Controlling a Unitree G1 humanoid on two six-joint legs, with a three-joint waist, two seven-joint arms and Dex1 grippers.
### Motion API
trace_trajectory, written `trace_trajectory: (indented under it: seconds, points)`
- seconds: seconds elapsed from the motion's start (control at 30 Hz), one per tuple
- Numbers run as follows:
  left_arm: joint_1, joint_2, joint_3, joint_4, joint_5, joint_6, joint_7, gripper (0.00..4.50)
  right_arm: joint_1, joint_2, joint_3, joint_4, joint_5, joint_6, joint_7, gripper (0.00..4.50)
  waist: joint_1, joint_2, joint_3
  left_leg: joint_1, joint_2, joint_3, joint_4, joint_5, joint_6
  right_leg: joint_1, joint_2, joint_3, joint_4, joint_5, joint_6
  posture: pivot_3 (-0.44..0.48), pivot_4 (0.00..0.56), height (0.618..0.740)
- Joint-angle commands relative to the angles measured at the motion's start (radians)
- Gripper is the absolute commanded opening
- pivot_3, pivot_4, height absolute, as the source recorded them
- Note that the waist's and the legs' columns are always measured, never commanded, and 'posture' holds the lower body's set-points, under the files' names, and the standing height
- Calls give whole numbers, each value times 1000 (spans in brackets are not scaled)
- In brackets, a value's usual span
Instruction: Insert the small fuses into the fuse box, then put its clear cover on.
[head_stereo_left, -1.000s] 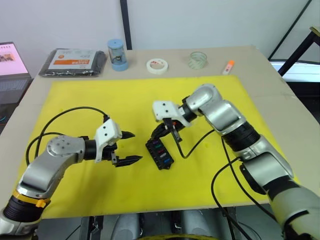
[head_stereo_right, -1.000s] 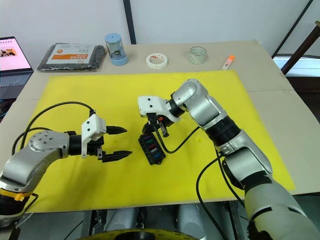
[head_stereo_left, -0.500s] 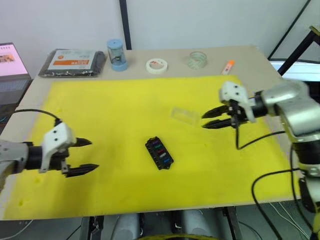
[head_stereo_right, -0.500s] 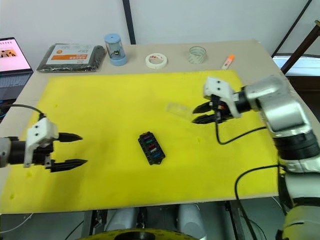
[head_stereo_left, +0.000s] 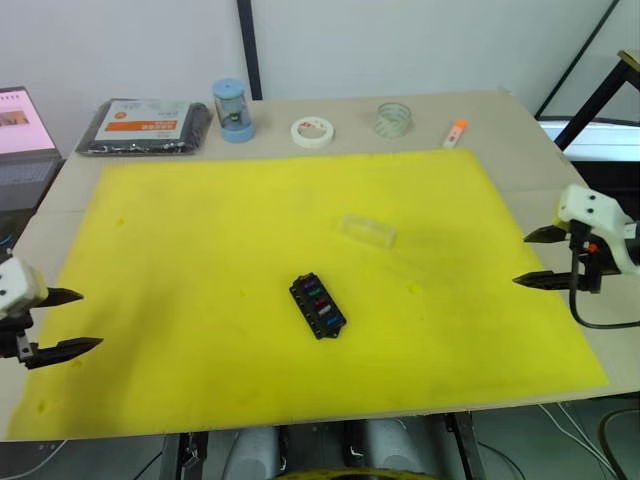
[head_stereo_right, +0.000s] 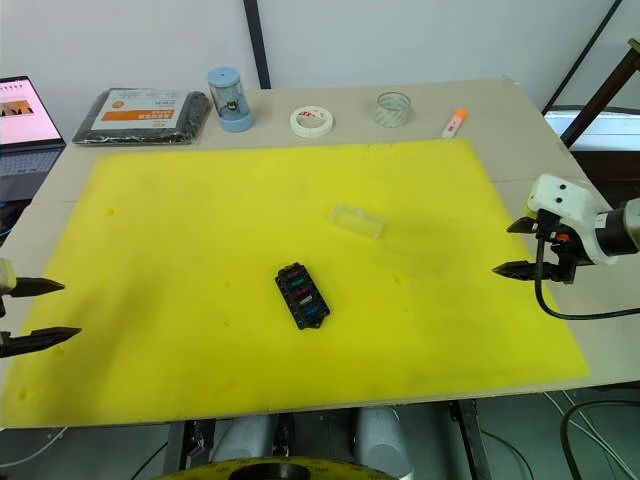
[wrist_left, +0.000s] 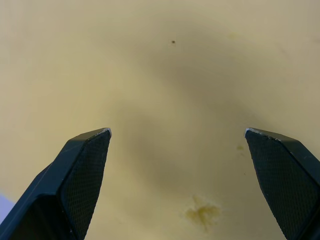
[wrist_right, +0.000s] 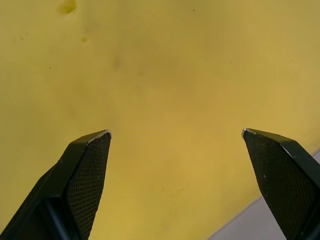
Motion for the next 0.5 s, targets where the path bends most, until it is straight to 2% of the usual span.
trace_trajectory:
  seconds: [0.03,0.23,0.33,0.5]
  points:
    - [-22,-11,-2,-47,-21,8,10,4500,-50,12,-13,-35,17,13,-21,4441,-1,0,0,0,0,0,0,0,0,0,0,0,0,0,0,0,150,740]
    - [-144,-75,-117,-253,-138,148,83,4500,-205,168,53,-86,39,114,-96,4441,0,0,0,0,0,0,0,0,-1,0,0,1,1,0,0,0,150,740]
    - [-252,-128,-216,-378,-218,231,142,4500,-294,271,106,-96,52,189,-126,4441,5,0,0,-1,0,-1,0,3,-6,0,0,1,1,0,0,0,150,740]
    - [-372,-185,-341,-489,-287,330,213,4500,-405,389,207,-26,10,228,-165,4441,3,-1,-1,-2,-1,-2,1,4,-6,1,0,1,2,1,1,0,150,740]
